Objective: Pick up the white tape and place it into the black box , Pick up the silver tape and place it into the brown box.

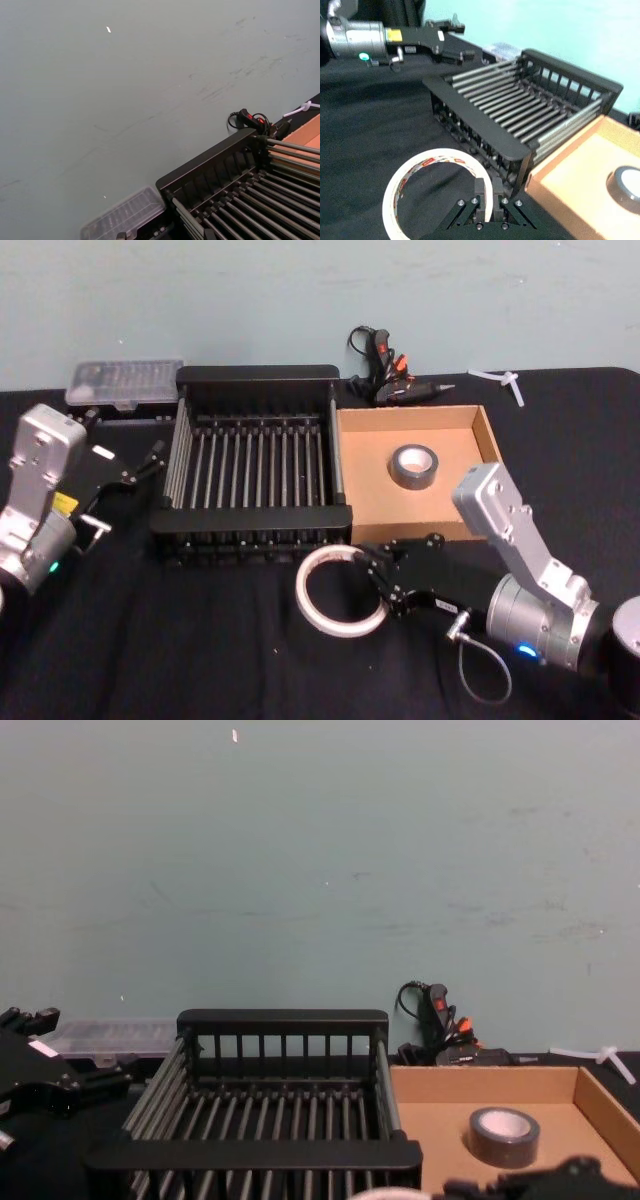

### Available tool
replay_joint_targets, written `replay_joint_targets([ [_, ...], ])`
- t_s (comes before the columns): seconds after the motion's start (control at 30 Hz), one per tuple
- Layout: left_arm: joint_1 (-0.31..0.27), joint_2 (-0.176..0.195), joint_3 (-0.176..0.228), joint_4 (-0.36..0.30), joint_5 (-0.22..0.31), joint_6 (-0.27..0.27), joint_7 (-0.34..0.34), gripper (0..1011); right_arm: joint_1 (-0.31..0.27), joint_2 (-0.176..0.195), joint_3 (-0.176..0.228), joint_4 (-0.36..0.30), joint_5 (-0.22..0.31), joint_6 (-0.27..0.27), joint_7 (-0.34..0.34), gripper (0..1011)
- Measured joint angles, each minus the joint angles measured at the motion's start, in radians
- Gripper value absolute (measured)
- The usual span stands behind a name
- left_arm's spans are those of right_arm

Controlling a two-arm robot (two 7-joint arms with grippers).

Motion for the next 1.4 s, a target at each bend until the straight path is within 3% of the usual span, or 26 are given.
replay_joint_targets([
  [0.4,0.000,0.000,0.000,0.000,0.000,0.000,0.000,1001,0.064,0.003,0.002,-0.012,0.038,-0.032,0.001,94],
  [0.73,0.000,0.000,0.000,0.000,0.000,0.000,0.000,1002,0.162,-0.027,-0.013,0.042,0.046,-0.044,-0.006,94],
  [0.97,0.000,0.000,0.000,0.000,0.000,0.000,0.000,1001,0.237,-0.065,-0.046,0.113,0.027,-0.044,-0.018,94],
  [1.4,0.000,0.000,0.000,0.000,0.000,0.000,0.000,1001,0.377,-0.185,-0.083,0.293,-0.029,-0.070,-0.062,94],
])
